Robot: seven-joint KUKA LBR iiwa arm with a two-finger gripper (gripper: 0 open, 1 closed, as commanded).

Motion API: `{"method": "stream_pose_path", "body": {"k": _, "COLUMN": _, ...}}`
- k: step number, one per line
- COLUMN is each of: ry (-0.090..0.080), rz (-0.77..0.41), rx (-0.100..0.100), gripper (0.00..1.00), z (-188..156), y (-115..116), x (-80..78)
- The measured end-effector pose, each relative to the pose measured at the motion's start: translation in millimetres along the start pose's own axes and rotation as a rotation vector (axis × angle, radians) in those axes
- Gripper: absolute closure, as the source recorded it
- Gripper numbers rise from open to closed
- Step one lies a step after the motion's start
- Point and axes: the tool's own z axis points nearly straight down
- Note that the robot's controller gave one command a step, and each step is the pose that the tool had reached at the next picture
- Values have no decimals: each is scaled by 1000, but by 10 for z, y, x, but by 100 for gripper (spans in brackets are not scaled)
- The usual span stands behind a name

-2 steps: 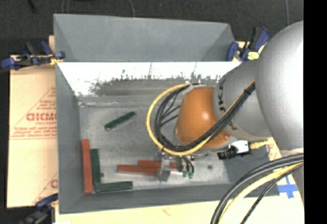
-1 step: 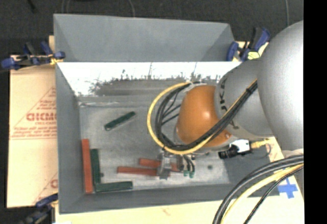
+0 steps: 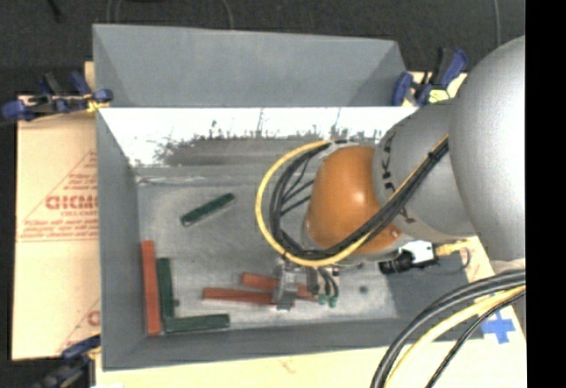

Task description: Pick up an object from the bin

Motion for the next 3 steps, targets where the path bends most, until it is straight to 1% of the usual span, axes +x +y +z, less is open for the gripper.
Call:
{"method": "stream_pose_path", "body": {"k": 1, "ry": 9, "rz": -1, "rx": 2, "gripper": 100, "z": -82, "y": -5, "x": 19}}
{"method": "stream_pose_path", "body": {"k": 2, "ry": 13, "rz": -1, "rx": 2, "gripper": 100, "z": -313, "y": -8, "x": 29}}
{"method": "stream_pose_path", "body": {"k": 3, "ry": 6, "rz": -2, "rx": 0, "gripper": 100, "z": -521, "y": -4, "x": 10}}
